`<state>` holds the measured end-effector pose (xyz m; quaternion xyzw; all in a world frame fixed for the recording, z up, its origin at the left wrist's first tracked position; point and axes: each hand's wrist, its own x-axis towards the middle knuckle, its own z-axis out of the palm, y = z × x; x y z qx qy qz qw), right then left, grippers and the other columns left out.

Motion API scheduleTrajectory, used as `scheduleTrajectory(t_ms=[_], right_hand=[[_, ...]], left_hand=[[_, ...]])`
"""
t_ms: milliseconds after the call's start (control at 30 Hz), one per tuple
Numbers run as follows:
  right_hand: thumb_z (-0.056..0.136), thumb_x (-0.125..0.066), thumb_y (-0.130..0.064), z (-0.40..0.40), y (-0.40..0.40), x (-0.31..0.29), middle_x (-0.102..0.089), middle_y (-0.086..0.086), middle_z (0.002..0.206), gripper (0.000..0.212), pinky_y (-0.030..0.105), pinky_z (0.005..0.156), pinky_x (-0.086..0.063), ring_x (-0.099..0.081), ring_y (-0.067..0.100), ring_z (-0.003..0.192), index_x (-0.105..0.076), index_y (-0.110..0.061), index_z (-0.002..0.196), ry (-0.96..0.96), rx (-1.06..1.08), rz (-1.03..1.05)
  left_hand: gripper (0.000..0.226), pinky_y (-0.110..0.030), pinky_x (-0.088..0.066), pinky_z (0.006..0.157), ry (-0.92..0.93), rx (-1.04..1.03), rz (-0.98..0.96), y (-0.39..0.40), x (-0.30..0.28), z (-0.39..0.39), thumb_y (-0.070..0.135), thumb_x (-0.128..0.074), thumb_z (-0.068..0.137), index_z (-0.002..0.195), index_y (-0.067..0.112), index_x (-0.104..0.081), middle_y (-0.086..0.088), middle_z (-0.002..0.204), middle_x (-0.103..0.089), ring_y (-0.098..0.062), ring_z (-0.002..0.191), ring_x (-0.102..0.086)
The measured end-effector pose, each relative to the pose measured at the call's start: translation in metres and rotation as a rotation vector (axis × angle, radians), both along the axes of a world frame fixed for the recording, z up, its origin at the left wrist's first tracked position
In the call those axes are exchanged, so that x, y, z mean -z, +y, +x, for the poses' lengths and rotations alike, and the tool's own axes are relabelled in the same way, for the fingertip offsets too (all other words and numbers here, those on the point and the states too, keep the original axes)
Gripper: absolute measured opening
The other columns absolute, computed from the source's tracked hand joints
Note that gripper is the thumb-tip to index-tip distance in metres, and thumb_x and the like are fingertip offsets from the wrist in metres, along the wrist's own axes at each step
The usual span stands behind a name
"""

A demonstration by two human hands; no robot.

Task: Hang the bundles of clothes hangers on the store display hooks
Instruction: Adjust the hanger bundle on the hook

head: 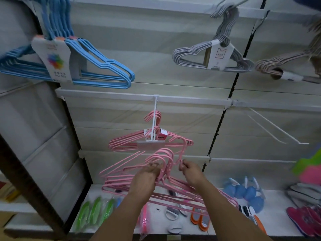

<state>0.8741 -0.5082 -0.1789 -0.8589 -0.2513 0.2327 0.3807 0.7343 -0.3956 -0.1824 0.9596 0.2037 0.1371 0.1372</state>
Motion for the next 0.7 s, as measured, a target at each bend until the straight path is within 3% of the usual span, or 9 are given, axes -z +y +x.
scheduleTrajectory(t_ms=[67,133,267,333,433,533,567,633,700], right_hand=[[0.098,-0.039,-0.012,0.006,0.002,-0.007,-0.052,-0.001,0.071,0.034,0.032,0.072,-0.032,-0.045,0.018,0.069,-0.049,-0.024,0.068,-0.038,-0.002,0.013],[0.099,-0.039,-0.012,0.009,0.01,-0.014,-0.061,0.007,0.086,0.031,0.033,0.077,-0.038,-0.052,0.023,0.082,-0.052,-0.021,0.073,-0.074,-0.027,0.017],[0.099,-0.041,-0.014,0.01,0.035,-0.02,-0.066,0.012,0.112,0.026,0.038,0.091,-0.043,-0.058,0.03,0.105,-0.066,-0.01,0.105,-0.117,-0.094,0.027],[0.099,-0.043,-0.016,0.012,0.046,-0.021,-0.066,0.012,0.114,0.028,0.036,0.092,-0.044,-0.058,0.03,0.106,-0.067,-0.009,0.11,-0.128,-0.126,0.026],[0.096,-0.048,-0.018,0.014,0.058,-0.017,-0.069,0.012,0.11,0.024,0.041,0.092,-0.048,-0.06,0.031,0.102,-0.07,-0.013,0.104,-0.135,-0.189,0.014],[0.097,-0.048,-0.021,0.011,0.068,-0.012,-0.067,0.008,0.116,0.026,0.041,0.098,-0.045,-0.059,0.028,0.108,-0.07,-0.02,0.11,-0.121,-0.24,0.003],[0.098,-0.046,-0.022,0.009,0.071,-0.011,-0.066,0.007,0.119,0.027,0.04,0.099,-0.044,-0.057,0.027,0.111,-0.068,-0.02,0.113,-0.118,-0.257,-0.001],[0.099,-0.044,-0.023,0.007,0.076,-0.009,-0.064,0.006,0.122,0.029,0.037,0.099,-0.043,-0.056,0.027,0.112,-0.066,-0.02,0.117,-0.126,-0.283,-0.038],[0.099,-0.044,-0.024,0.008,0.082,-0.006,-0.066,0.007,0.119,0.028,0.036,0.096,-0.045,-0.058,0.027,0.108,-0.067,-0.019,0.115,-0.133,-0.265,-0.088]], left_hand=[[0.062,-0.023,-0.036,0.102,-0.023,-0.011,-0.002,-0.001,0.0,0.0,-0.003,-0.037,0.091,0.147,0.023,-0.03,-0.001,0.147,-0.042,-0.016,0.128,-0.046],[0.058,-0.02,-0.038,0.097,-0.084,0.003,-0.014,-0.001,0.003,0.001,-0.001,-0.04,0.091,0.142,0.027,-0.04,0.001,0.143,-0.048,-0.015,0.123,-0.051],[0.052,-0.018,-0.041,0.086,-0.144,0.039,-0.037,-0.001,0.01,0.002,0.012,-0.037,0.087,0.13,0.035,-0.054,0.006,0.132,-0.058,-0.015,0.114,-0.057],[0.056,-0.022,-0.045,0.083,-0.122,0.036,-0.025,0.003,0.012,0.003,0.02,-0.033,0.078,0.125,0.031,-0.06,0.004,0.124,-0.064,-0.02,0.109,-0.062],[0.052,-0.02,-0.05,0.065,-0.116,0.035,-0.023,0.01,0.01,0.004,0.011,-0.045,0.067,0.11,0.028,-0.071,0.003,0.102,-0.073,-0.019,0.084,-0.07],[0.054,-0.023,-0.048,0.074,-0.059,0.005,0.007,0.019,0.017,0.004,0.002,-0.052,0.077,0.123,0.028,-0.062,0.001,0.112,-0.069,-0.022,0.096,-0.066],[0.056,-0.023,-0.048,0.071,-0.067,-0.01,0.015,0.022,0.018,0.003,0.0,-0.058,0.074,0.121,0.029,-0.064,0.001,0.107,-0.07,-0.021,0.091,-0.066],[0.06,-0.017,-0.045,0.05,-0.035,0.016,-0.033,0.029,0.021,0.005,0.0,-0.074,0.048,0.098,0.032,-0.074,0.006,0.076,-0.072,-0.013,0.061,-0.066],[0.054,-0.013,-0.038,0.039,-0.034,0.003,0.018,0.038,0.033,0.007,0.006,-0.066,0.035,0.081,0.033,-0.076,0.01,0.058,-0.067,-0.007,0.044,-0.059]])
